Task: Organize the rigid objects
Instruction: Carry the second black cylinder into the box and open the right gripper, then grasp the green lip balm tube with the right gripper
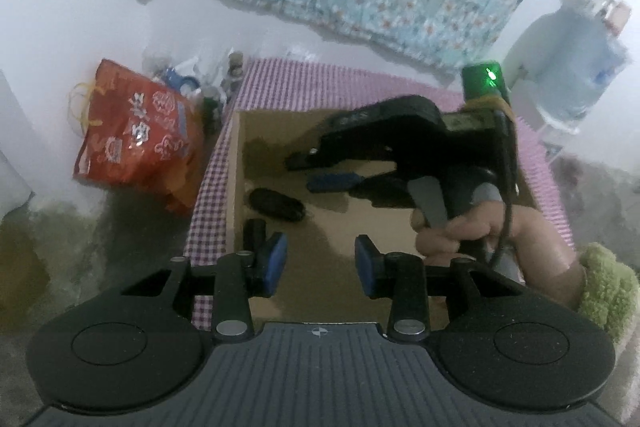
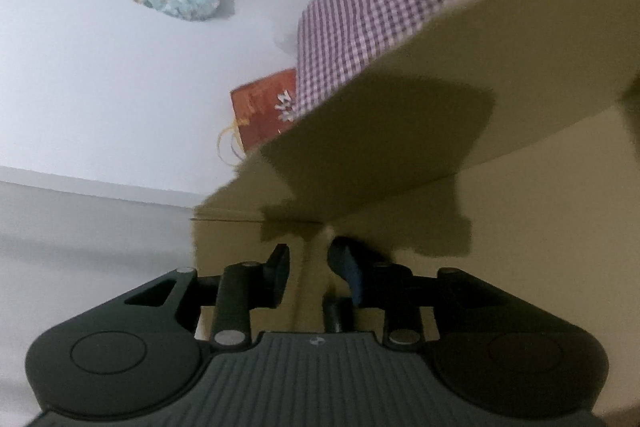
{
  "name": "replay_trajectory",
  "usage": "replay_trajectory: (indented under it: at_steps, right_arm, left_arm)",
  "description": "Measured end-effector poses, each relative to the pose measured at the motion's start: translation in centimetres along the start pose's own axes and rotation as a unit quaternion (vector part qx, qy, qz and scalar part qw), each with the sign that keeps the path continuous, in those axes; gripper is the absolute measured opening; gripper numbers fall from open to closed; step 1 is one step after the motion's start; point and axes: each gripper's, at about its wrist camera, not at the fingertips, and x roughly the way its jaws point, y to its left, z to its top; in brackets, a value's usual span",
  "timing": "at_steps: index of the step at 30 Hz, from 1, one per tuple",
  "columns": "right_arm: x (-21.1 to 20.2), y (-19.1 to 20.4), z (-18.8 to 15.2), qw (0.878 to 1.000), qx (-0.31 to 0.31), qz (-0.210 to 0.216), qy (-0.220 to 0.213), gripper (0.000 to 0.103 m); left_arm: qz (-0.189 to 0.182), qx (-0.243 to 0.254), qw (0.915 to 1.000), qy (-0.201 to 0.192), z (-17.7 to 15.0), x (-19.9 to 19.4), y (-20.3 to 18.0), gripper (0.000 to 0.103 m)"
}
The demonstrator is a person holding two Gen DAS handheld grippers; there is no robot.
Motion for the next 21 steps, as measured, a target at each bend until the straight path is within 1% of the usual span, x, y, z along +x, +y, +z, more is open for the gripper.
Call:
replay_trajectory:
  at_steps: [2, 6, 8, 11, 13, 15, 17, 18, 21]
  right_arm:
    - [-1.7, -0.3, -0.3, 1.000, 0.002, 0.014, -0.009, 0.034]
    - [-7.0, 0.2, -2.6, 0.998, 0.004, 0.047, -0.030, 0.034]
    - [-10.1, 0.6, -4.3, 0.997, -0.006, 0.069, -0.037, 0.034]
    - [-16.1, 0.3, -8.7, 0.994, -0.027, 0.093, -0.058, 0.034]
    - [-20.4, -0.5, -11.7, 0.991, -0.043, 0.099, -0.080, 0.034]
    - [-24.0, -1.5, -14.6, 0.989, -0.059, 0.085, -0.109, 0.034]
    - [-26.7, -2.9, -17.3, 0.987, -0.069, 0.054, -0.136, 0.034]
    - [-27.9, -4.0, -19.0, 0.986, -0.073, 0.027, -0.149, 0.034]
    - [-29.0, -6.7, -22.0, 0.984, -0.070, -0.032, -0.160, 0.034]
  left_arm:
    - [-0.013, -0.004, 0.9997, -0.018, -0.3, -1.8, -0.1, 0.038]
    - [-0.039, -0.005, 0.9980, -0.050, -1.3, -5.3, -0.7, 0.040]
    - [-0.051, 0.001, 0.9968, -0.063, -2.1, -6.8, -1.3, 0.045]
    - [-0.072, 0.017, 0.9947, -0.071, -3.8, -8.1, -2.5, 0.052]
    - [-0.087, 0.033, 0.9939, -0.060, -5.4, -7.9, -3.5, 0.055]
    - [-0.096, 0.050, 0.9932, -0.044, -7.0, -7.2, -4.7, 0.055]
    - [-0.101, 0.070, 0.9921, -0.023, -8.7, -5.9, -6.0, 0.055]
    - [-0.104, 0.079, 0.9913, -0.012, -9.5, -5.2, -6.7, 0.055]
    - [-0.127, 0.106, 0.9861, 0.019, -11.6, -2.7, -9.2, 0.055]
